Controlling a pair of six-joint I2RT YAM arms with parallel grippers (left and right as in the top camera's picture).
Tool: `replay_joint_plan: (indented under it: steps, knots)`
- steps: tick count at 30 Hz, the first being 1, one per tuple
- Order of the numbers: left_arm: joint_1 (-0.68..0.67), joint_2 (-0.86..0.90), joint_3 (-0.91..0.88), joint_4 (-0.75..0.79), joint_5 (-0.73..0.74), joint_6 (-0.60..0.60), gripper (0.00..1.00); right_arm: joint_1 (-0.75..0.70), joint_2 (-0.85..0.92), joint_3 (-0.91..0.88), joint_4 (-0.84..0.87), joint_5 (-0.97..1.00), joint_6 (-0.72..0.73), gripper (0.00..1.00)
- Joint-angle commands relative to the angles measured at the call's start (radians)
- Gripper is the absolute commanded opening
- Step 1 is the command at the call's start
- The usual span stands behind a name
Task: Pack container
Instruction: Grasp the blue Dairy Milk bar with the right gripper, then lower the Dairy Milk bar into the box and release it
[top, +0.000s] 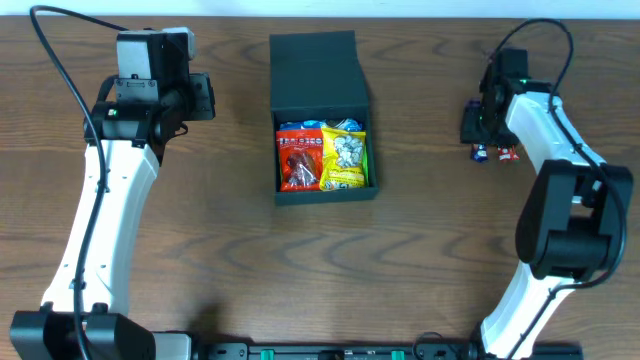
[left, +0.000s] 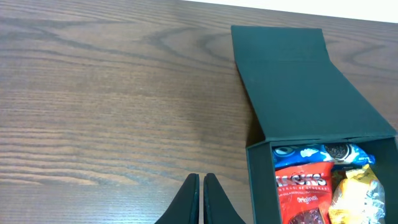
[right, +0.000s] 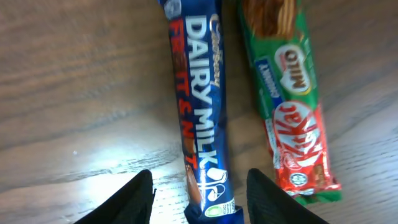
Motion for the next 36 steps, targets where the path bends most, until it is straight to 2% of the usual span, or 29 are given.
replay_joint_plan:
  steps: [1,8,11,14,17,22,24,28,31,34,36]
  knots:
    - [0.002,-0.019,0.025,0.001,-0.006,0.022,0.06,0.002,0.027,-0.02,0.014,0.01,-0.013,0.49]
    - [0.002,-0.019,0.026,0.0,-0.007,0.022,0.06,0.002,0.076,-0.02,0.042,0.01,-0.028,0.45]
    - [0.002,-0.019,0.026,0.0,-0.007,0.022,0.06,0.003,0.079,-0.02,0.051,0.01,-0.028,0.36]
    - [0.002,-0.019,0.025,0.0,-0.007,0.022,0.06,0.003,0.079,-0.02,0.06,0.01,-0.028,0.2]
    - [0.002,-0.019,0.026,0.001,-0.007,0.022,0.06,0.003,0.079,-0.018,0.061,-0.002,-0.028,0.11]
    - [0.002,-0.019,0.026,0.001,-0.007,0.022,0.06,0.012,0.079,0.069,-0.001,-0.086,-0.028,0.03]
    - [0.002,-0.019,0.026,0.001,-0.007,0.022,0.06,0.031,0.079,0.174,-0.064,-0.114,-0.045,0.01]
    - [0.002,-0.019,0.026,0.002,-0.007,0.048,0.06,0.105,0.079,0.36,-0.163,-0.192,-0.193,0.01]
    - [0.002,-0.021,0.027,0.008,-0.023,0.074,0.06,0.226,0.079,0.492,-0.242,-0.238,-0.468,0.01]
    - [0.002,-0.033,0.037,0.009,-0.041,0.101,0.06,0.344,0.079,0.528,-0.296,-0.259,-0.763,0.01]
    - [0.002,-0.047,0.045,0.01,-0.042,0.126,0.06,0.407,0.079,0.526,-0.31,-0.251,-0.894,0.01]
